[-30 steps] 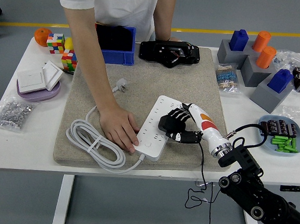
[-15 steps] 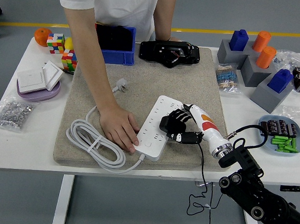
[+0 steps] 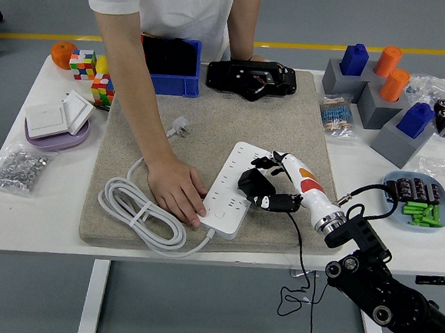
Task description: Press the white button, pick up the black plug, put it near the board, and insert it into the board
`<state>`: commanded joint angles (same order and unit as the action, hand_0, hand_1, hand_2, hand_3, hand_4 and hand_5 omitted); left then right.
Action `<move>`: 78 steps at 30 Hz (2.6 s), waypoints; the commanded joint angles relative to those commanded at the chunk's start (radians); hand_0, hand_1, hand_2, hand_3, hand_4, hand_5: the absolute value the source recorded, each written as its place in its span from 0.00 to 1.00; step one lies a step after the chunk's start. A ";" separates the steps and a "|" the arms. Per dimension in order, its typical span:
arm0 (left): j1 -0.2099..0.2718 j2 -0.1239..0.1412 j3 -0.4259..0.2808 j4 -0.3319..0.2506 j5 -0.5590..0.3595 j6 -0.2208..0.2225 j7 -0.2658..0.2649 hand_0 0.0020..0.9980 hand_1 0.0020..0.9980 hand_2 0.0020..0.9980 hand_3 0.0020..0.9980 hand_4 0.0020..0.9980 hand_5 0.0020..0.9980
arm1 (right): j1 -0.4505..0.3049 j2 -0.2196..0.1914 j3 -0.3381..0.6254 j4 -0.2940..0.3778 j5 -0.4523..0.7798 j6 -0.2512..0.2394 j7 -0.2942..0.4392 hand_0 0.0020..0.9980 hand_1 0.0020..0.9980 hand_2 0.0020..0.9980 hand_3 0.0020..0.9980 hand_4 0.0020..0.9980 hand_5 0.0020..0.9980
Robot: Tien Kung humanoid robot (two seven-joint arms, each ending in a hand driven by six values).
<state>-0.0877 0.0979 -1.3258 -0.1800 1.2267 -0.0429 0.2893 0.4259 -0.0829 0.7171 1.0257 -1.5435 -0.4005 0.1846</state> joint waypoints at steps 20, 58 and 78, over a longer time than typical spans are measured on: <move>0.000 -0.002 -0.003 0.000 0.002 0.000 -0.001 0.71 0.67 0.58 0.68 0.66 0.27 | -0.040 -0.020 0.059 0.129 -0.028 0.044 -0.023 0.81 0.84 0.79 0.78 1.00 0.32; -0.006 0.001 0.003 0.000 -0.002 0.001 -0.004 0.71 0.67 0.58 0.68 0.66 0.27 | -0.213 -0.148 0.072 0.310 -0.026 0.160 -0.014 1.00 0.96 0.92 0.88 1.00 1.00; -0.001 -0.003 0.006 0.000 -0.006 0.000 -0.005 0.71 0.67 0.58 0.68 0.66 0.27 | -0.150 -0.115 0.014 0.292 -0.027 0.161 -0.036 1.00 0.96 0.92 0.88 1.00 0.98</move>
<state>-0.0882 0.0950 -1.3195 -0.1800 1.2207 -0.0425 0.2843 0.2757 -0.1982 0.7308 1.3174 -1.5705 -0.2399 0.1486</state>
